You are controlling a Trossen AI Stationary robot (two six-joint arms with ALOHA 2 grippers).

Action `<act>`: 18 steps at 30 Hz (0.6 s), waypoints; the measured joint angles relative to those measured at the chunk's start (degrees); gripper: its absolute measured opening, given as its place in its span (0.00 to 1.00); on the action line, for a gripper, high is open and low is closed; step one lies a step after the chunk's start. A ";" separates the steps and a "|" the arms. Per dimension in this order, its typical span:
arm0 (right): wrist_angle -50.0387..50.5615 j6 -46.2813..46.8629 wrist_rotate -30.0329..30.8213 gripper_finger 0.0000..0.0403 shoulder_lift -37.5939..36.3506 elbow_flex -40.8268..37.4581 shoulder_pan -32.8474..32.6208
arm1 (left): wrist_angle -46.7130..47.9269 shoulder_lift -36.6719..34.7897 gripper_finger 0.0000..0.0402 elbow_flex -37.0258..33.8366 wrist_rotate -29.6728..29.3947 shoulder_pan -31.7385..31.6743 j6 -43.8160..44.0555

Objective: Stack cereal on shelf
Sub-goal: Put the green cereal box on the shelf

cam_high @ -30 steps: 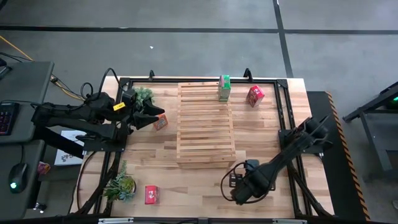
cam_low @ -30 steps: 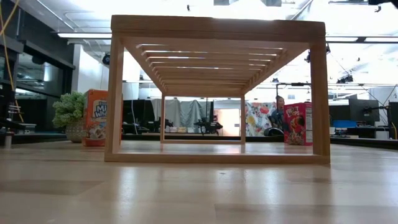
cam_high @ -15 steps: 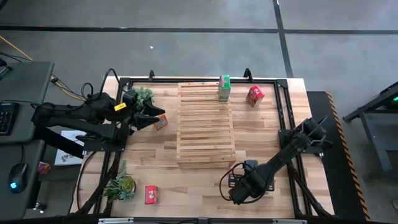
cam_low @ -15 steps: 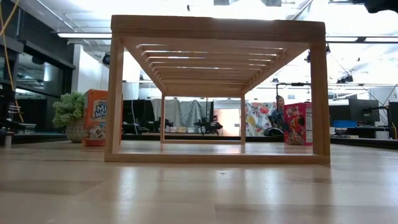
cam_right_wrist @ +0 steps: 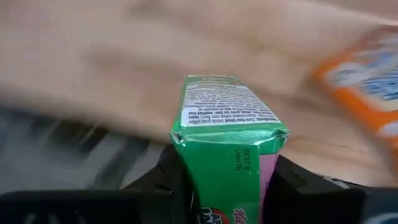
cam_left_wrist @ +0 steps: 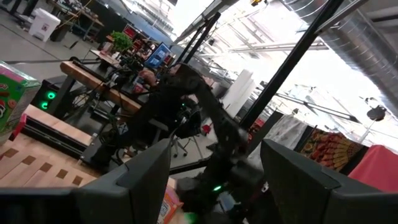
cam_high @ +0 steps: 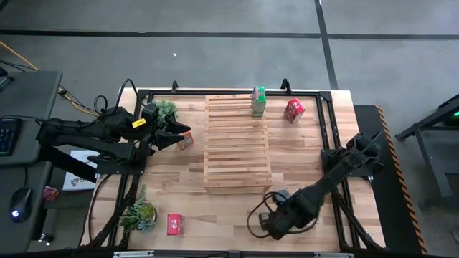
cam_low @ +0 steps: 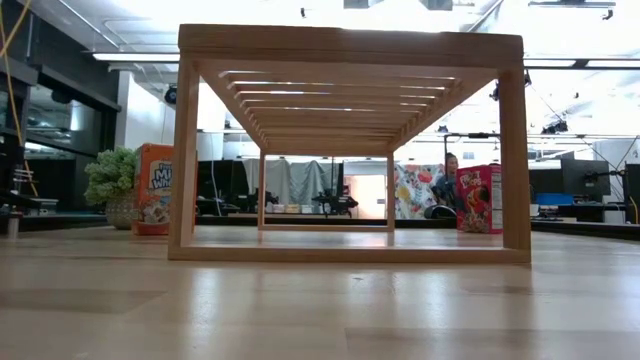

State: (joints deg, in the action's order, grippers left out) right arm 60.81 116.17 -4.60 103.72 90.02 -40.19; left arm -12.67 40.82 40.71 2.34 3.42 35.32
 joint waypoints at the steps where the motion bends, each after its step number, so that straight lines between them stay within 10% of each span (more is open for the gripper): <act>1: -1.33 -3.87 0.07 0.31 -0.76 1.56 -0.10 | -0.02 0.00 0.60 0.00 -0.01 -0.01 -0.01; 11: -5.94 -43.05 25.88 0.31 -3.23 30.54 8.33 | -0.09 0.00 0.60 0.00 -0.30 0.00 -0.01; 18: 7.48 -64.44 28.19 0.31 -0.85 44.92 21.88 | -0.52 0.00 0.60 -0.02 -0.47 -0.02 -0.01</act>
State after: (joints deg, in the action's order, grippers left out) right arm 68.29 51.73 23.59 102.87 134.94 -18.32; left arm -13.19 40.82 40.69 1.87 3.40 35.31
